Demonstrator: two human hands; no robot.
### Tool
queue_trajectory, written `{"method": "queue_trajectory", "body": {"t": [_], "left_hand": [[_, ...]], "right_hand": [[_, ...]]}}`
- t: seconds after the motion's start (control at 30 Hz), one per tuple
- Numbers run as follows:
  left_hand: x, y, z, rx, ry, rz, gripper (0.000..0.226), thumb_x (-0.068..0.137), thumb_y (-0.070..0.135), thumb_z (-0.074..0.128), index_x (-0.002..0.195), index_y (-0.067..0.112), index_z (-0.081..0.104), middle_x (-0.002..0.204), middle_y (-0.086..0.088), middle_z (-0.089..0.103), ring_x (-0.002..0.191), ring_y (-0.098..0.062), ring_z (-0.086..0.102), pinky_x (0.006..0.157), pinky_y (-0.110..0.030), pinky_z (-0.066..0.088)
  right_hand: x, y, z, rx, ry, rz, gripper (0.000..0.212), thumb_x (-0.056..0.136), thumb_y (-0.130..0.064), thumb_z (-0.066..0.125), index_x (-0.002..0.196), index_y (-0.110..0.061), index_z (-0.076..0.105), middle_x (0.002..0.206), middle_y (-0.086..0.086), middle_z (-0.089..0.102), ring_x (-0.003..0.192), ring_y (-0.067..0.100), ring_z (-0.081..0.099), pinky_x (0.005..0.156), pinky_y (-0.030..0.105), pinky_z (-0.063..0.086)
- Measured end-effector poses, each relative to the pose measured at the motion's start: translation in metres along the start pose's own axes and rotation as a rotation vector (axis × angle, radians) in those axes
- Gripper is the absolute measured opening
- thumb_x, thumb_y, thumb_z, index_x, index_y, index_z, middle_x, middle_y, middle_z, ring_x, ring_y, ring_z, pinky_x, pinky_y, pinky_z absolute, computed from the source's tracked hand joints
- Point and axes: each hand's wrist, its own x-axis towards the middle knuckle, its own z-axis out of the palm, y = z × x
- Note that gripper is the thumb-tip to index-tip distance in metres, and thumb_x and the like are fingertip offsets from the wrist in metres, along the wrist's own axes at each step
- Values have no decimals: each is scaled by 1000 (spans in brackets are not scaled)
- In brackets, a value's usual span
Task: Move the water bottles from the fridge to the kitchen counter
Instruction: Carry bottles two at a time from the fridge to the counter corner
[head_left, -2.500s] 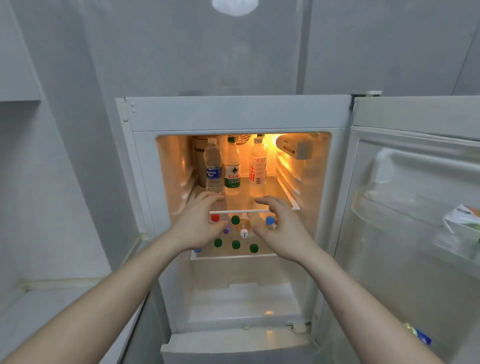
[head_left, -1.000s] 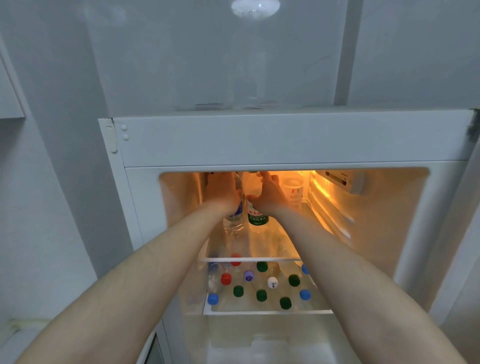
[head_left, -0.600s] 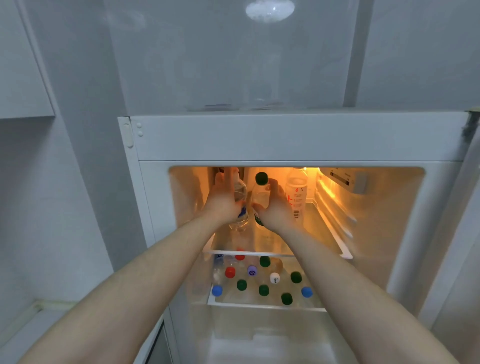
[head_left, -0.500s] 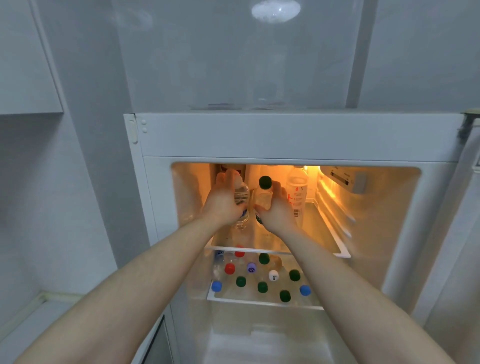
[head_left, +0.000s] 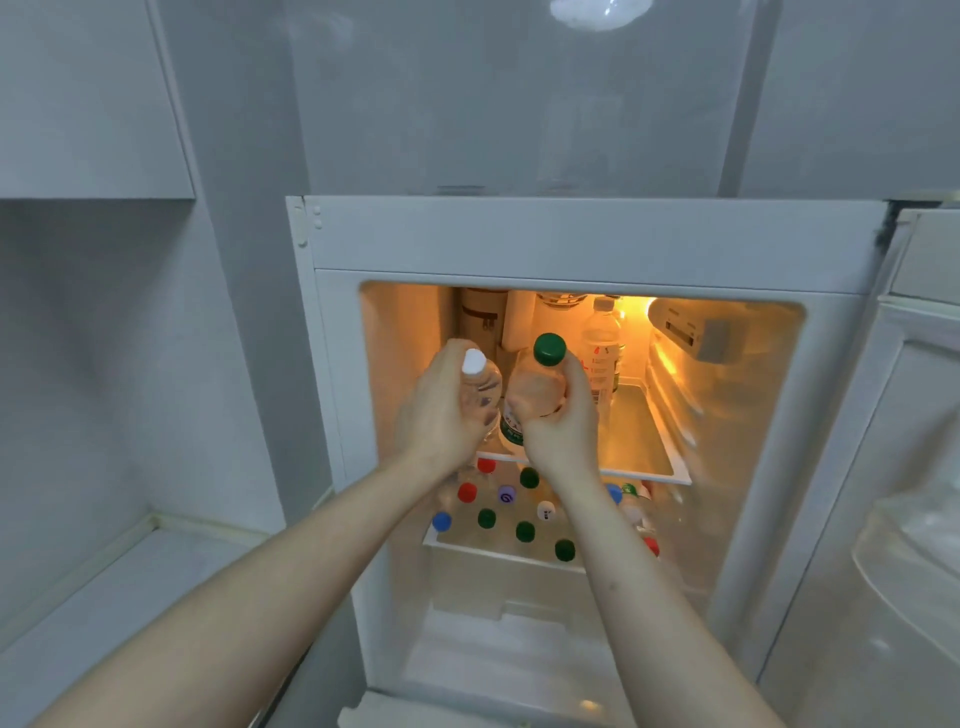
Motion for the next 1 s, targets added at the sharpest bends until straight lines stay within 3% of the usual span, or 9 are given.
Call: {"method": "queue_trajectory", "body": {"t": [0.17, 0.33, 0.47, 0.53, 0.6, 0.67, 0.77, 0.87, 1.0], "left_hand": [[-52, 12, -50, 3, 31, -74, 59, 70, 26, 79, 115, 45, 45, 102, 19, 60, 88, -9, 62, 69, -40, 56], [-108, 9, -104, 8, -13, -184, 64, 65, 22, 87, 114, 38, 50, 106, 20, 64, 95, -4, 64, 75, -43, 61], [-165, 1, -143, 86, -40, -281, 67, 66, 18, 91, 119, 33, 52, 111, 16, 64, 96, -9, 64, 76, -47, 61], [-192, -2, -159, 122, -45, -335, 69, 67, 19, 92, 122, 33, 52, 112, 16, 64, 95, -13, 65, 77, -47, 61], [-222, -3, -176, 164, -36, -387, 69, 68, 21, 93, 122, 35, 52, 114, 17, 64, 97, -13, 64, 78, -45, 61], [-248, -3, -192, 197, -24, -426, 69, 68, 22, 94, 122, 37, 53, 119, 20, 63, 102, -11, 63, 81, -38, 60], [-287, 0, -218, 227, 8, -501, 70, 69, 22, 94, 123, 39, 53, 123, 24, 61, 106, -7, 62, 83, -27, 59], [-322, 5, -244, 263, 46, -572, 69, 70, 21, 94, 122, 40, 52, 120, 24, 62, 104, -6, 63, 78, -21, 59], [-369, 14, -276, 297, 91, -646, 69, 70, 24, 93, 122, 44, 51, 114, 26, 60, 92, -7, 65, 50, -25, 55]], "right_hand": [[-39, -27, -18, 107, -141, -48, 80, 86, -19, 84, 153, -38, 44, 146, -26, 50, 132, -9, 43, 113, 26, 38], [-79, -45, -24, 161, -373, -75, 89, 83, -18, 87, 129, -78, 40, 135, -46, 52, 133, -14, 49, 114, 31, 45], [-114, -43, -11, 210, -564, -34, 85, 82, -19, 90, 142, -60, 47, 140, -35, 57, 133, -6, 54, 114, 35, 47], [-131, -43, -3, 236, -634, -30, 85, 81, -17, 90, 144, -57, 49, 138, -38, 57, 129, -10, 55, 108, 24, 48], [-154, -45, 9, 247, -715, -24, 84, 82, -16, 90, 134, -66, 48, 133, -45, 56, 126, -16, 54, 98, 8, 43], [-175, -48, 19, 266, -786, -10, 83, 82, -14, 90, 131, -67, 49, 133, -42, 58, 126, -13, 55, 93, 2, 43], [-211, -58, 36, 282, -901, 14, 80, 81, -12, 89, 138, -54, 54, 133, -33, 62, 125, -6, 59, 97, 10, 45], [-243, -75, 49, 297, -987, 1, 81, 81, -11, 88, 131, -65, 54, 133, -34, 63, 127, -5, 59, 102, 18, 44], [-285, -100, 58, 306, -1051, -20, 79, 80, -14, 89, 127, -67, 54, 130, -33, 64, 124, -5, 60, 103, 21, 46]]}}
